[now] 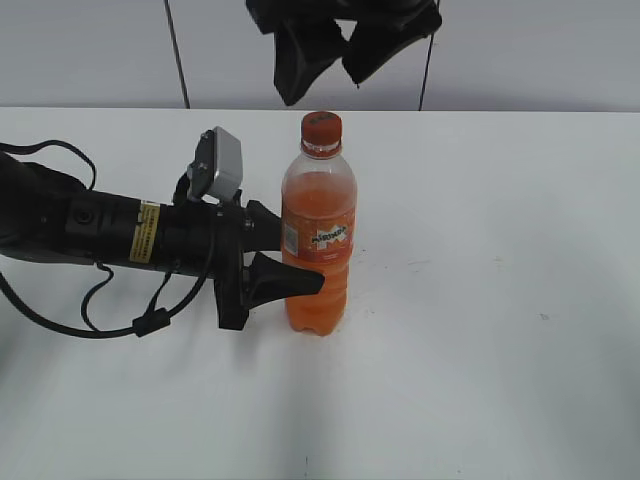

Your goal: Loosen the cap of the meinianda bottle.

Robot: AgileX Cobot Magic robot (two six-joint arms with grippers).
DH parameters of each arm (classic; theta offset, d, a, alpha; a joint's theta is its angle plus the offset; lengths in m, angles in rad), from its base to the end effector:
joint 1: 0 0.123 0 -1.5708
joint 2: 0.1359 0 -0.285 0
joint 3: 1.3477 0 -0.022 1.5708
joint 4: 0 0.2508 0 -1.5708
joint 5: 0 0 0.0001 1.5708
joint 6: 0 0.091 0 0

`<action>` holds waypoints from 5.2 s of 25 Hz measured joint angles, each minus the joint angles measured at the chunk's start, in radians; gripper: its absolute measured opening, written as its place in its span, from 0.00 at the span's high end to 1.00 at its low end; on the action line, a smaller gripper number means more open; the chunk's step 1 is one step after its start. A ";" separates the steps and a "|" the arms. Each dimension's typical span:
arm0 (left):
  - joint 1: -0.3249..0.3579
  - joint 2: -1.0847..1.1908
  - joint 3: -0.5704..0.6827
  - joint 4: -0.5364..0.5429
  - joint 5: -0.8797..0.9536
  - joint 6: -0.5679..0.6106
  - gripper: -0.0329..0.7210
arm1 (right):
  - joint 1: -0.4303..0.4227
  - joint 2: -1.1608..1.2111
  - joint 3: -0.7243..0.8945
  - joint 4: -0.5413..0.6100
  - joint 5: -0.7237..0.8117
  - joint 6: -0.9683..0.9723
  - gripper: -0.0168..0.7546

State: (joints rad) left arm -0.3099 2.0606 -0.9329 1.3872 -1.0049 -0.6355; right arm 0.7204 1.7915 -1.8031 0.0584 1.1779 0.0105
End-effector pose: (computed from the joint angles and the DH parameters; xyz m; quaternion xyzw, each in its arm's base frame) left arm 0.3099 -0.1785 0.1137 0.5235 0.6467 -0.3769 0.4070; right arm 0.2897 0.2608 0.3566 -0.3329 0.9106 0.1139 0.2169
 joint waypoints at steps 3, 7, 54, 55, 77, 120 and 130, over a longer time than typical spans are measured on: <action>0.000 0.000 0.000 0.000 0.000 0.000 0.45 | 0.000 0.032 0.000 -0.003 0.017 0.042 0.32; 0.000 0.000 0.000 0.000 0.000 0.000 0.45 | 0.000 0.061 0.000 -0.005 0.030 0.059 0.33; 0.001 0.000 0.000 -0.006 0.006 -0.008 0.45 | 0.001 0.069 -0.005 0.130 0.033 -1.334 0.63; 0.001 0.000 0.000 -0.006 0.006 -0.007 0.45 | 0.001 0.066 -0.005 0.131 0.033 -1.325 0.63; 0.001 0.000 0.000 -0.006 0.006 -0.007 0.45 | -0.038 -0.046 -0.005 -0.005 0.040 -0.196 0.63; 0.001 0.000 0.000 -0.006 0.006 -0.004 0.45 | -0.585 -0.049 0.972 0.065 -0.910 -0.175 0.63; 0.001 0.000 0.000 -0.006 0.005 -0.004 0.45 | -0.585 0.046 0.991 0.065 -0.947 -0.174 0.63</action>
State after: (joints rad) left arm -0.3089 2.0606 -0.9329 1.3817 -1.0000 -0.6399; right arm 0.1358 1.8373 -0.8126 0.1234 0.2306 -0.1638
